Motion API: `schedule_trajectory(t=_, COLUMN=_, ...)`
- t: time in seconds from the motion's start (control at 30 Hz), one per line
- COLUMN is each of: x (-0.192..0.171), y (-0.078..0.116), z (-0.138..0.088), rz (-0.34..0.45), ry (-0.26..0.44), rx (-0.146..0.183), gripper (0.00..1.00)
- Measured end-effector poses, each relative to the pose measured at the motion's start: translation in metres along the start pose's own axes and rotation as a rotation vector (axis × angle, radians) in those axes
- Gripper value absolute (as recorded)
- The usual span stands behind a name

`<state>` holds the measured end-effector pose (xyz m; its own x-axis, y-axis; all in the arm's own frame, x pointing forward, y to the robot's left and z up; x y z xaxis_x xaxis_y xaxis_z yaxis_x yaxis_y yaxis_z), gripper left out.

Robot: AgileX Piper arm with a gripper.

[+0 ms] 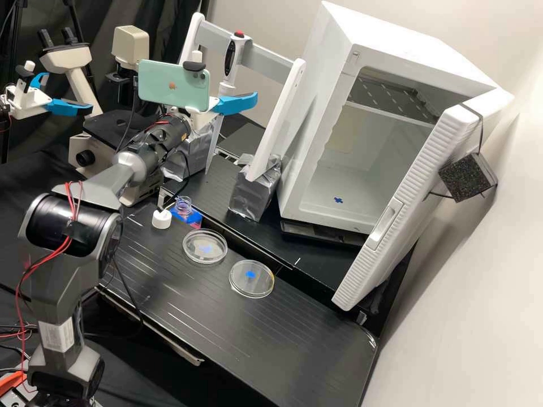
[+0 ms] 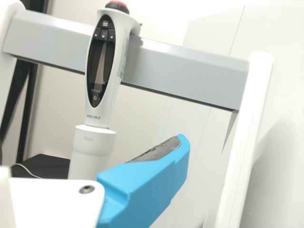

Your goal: Use the pipette

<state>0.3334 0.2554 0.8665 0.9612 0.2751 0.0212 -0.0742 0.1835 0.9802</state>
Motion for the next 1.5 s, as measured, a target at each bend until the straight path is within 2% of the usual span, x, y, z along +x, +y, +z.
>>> schedule_trajectory(t=0.13, x=0.002, y=0.002, z=0.004, rz=-0.001, ry=-0.017, rx=0.017, gripper=0.00)
schedule_trajectory(t=0.3, x=0.003, y=0.003, z=0.006, rz=0.002, ry=-0.025, rx=0.015, gripper=0.00)
schedule_trajectory(t=0.43, x=0.004, y=0.003, z=0.006, rz=-0.002, ry=-0.025, rx=-0.006, gripper=0.00)
schedule_trajectory(t=0.6, x=0.006, y=0.005, z=0.006, rz=0.004, ry=-0.031, rx=0.001, gripper=0.00)
schedule_trajectory(t=0.97, x=0.008, y=0.007, z=0.004, rz=0.011, ry=-0.027, rx=-0.036, gripper=0.00)
schedule_trajectory(t=1.5, x=0.013, y=0.000, z=0.007, rz=-0.003, ry=-0.035, rx=-0.039, gripper=0.00)
